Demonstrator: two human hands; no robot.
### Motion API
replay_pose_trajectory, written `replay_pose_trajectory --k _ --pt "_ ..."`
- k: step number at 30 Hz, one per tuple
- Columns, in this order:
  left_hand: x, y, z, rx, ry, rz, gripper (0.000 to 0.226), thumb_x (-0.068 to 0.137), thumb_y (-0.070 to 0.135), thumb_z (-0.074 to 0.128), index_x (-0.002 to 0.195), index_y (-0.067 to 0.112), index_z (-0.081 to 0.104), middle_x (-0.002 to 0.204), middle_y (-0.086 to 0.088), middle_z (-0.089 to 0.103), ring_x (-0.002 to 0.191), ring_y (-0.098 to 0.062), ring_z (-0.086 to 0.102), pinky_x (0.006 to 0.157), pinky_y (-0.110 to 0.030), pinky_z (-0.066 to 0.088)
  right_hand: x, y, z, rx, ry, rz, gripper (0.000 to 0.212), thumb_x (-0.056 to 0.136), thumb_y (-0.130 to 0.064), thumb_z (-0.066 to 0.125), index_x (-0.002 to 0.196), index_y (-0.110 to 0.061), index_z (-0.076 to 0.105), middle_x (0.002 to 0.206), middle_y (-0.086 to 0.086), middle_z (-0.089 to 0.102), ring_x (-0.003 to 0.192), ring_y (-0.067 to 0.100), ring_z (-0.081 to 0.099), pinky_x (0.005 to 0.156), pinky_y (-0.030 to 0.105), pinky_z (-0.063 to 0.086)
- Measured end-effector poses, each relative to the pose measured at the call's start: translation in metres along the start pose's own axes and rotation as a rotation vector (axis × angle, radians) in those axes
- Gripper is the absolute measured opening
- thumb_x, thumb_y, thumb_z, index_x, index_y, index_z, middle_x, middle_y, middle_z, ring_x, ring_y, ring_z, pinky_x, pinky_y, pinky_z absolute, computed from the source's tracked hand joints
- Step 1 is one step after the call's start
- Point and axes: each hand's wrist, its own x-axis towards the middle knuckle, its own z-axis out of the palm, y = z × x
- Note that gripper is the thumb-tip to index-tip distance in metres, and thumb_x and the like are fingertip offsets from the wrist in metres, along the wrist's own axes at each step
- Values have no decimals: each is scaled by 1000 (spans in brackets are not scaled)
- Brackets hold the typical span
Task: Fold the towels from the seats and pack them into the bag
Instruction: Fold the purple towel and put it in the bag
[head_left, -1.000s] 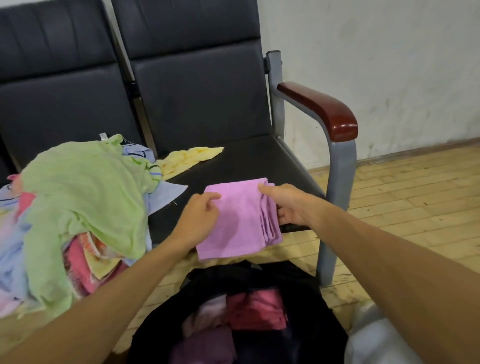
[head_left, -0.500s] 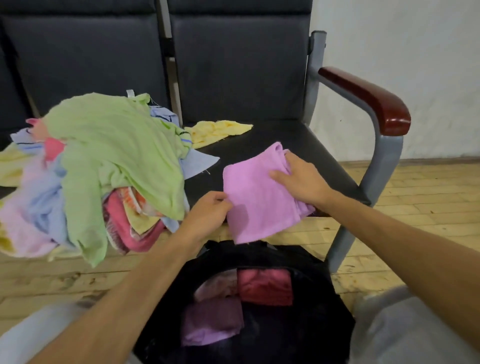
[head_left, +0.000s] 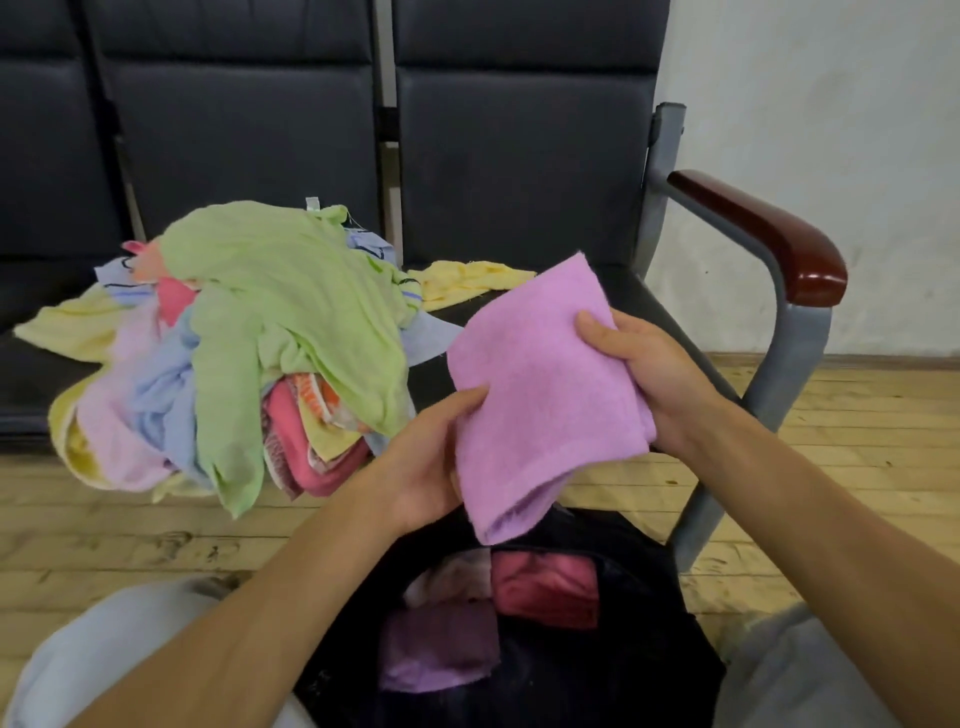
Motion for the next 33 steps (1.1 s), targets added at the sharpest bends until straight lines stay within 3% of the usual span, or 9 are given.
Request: replay_pose_trajectory --k 6,9,12,15,19,25,28,31,33 --pt "-23 11 5 79 83 116 39 76 23 70 112 7 66 101 -12 74 82 -25 73 63 -33 58 -10 2 -36 -235 -49 130 28 95 -21 58 120 -9 62 113 11 71 101 27 70 75 36 59" --pt "-29 9 11 225 109 202 28 82 11 66 108 2 66 105 -12 73 89 -23 72 64 -30 58 -23 15 -53 -265 -68 178 30 95 -20 58 123 -10 61 113 8 72 100 24 71 70 30 59" --pt "-31 0 13 283 110 210 12 89 6 61 98 4 68 95 -10 74 80 -19 72 62 -26 58 -35 25 -66 -281 -62 241 31 95 -20 58 124 -12 61 112 7 72 96 20 71 70 29 60" --pt "-31 -3 16 327 123 214 14 90 8 61 101 3 68 94 -10 74 78 -18 72 62 -26 58 -42 27 -71 -199 -68 284 30 96 -14 56 125 -10 61 110 8 73 90 19 72 65 26 60" --pt "-29 -2 13 304 140 237 25 92 13 61 113 1 66 105 -14 73 84 -19 71 61 -25 56 -38 24 -73 -83 -96 263 39 93 -11 57 131 -8 57 121 14 68 99 25 70 68 28 61" --pt "-25 -1 6 147 -11 264 33 94 12 55 124 24 61 114 -2 71 91 -15 70 67 -28 59 -27 19 -67 62 -169 169 44 90 0 53 131 -14 58 125 10 66 108 27 68 70 31 61" --pt "-24 2 3 120 -23 295 36 94 2 51 114 28 64 107 -3 71 83 -16 68 64 -30 58 -25 14 -65 30 -119 92 39 93 8 45 122 -11 63 113 12 71 96 24 71 67 31 61" --pt "-24 5 -2 155 14 250 27 94 -1 42 100 13 64 97 -10 66 78 -22 63 62 -37 51 -26 14 -64 -19 -108 101 34 96 3 38 115 -2 65 101 14 70 92 26 68 68 35 60" --pt "-25 6 -3 134 14 212 27 90 0 35 84 12 59 86 -7 62 71 -19 58 60 -32 44 -27 14 -65 24 -116 131 29 88 -5 38 99 1 63 92 14 64 83 24 65 65 33 57"
